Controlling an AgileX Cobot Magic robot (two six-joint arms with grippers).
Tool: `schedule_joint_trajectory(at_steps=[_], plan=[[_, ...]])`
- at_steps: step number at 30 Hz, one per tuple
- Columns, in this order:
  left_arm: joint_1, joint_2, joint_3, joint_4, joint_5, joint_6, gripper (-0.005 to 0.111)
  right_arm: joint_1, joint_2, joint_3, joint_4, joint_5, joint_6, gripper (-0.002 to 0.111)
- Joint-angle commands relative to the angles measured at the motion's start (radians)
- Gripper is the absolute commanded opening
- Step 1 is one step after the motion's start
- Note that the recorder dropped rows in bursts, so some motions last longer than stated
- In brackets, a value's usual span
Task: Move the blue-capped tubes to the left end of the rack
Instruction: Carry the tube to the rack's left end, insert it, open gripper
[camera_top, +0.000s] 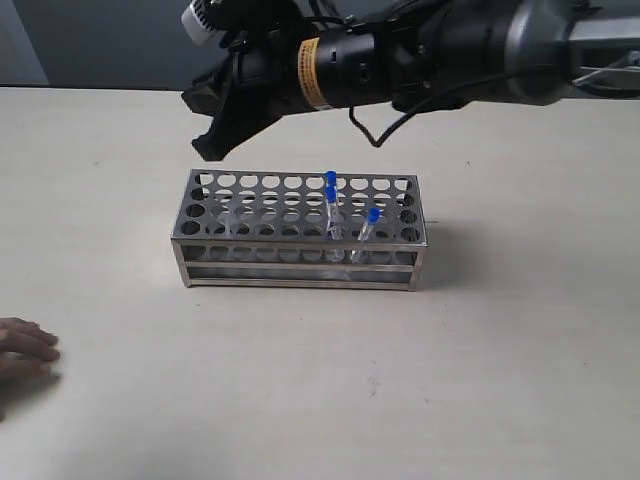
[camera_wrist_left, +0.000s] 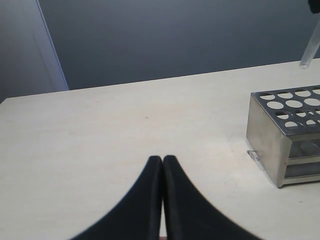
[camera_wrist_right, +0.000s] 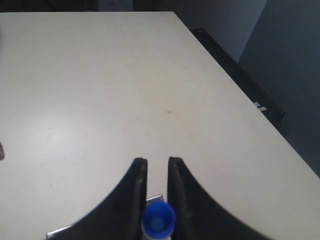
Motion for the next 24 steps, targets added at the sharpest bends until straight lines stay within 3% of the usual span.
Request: schedule_joint_trajectory(at_steps=[1, 24], plan=[[-0.004, 0.003, -0.005, -0.005, -0.008, -0.001, 0.001, 0.002, 0.131, -0.132, 0.033, 0.009, -0.001, 0.000], [-0.004, 0.003, -0.005, -0.005, -0.008, -0.001, 0.001, 0.002, 0.332, -0.196, 0.042, -0.064, 0.022, 0.000]])
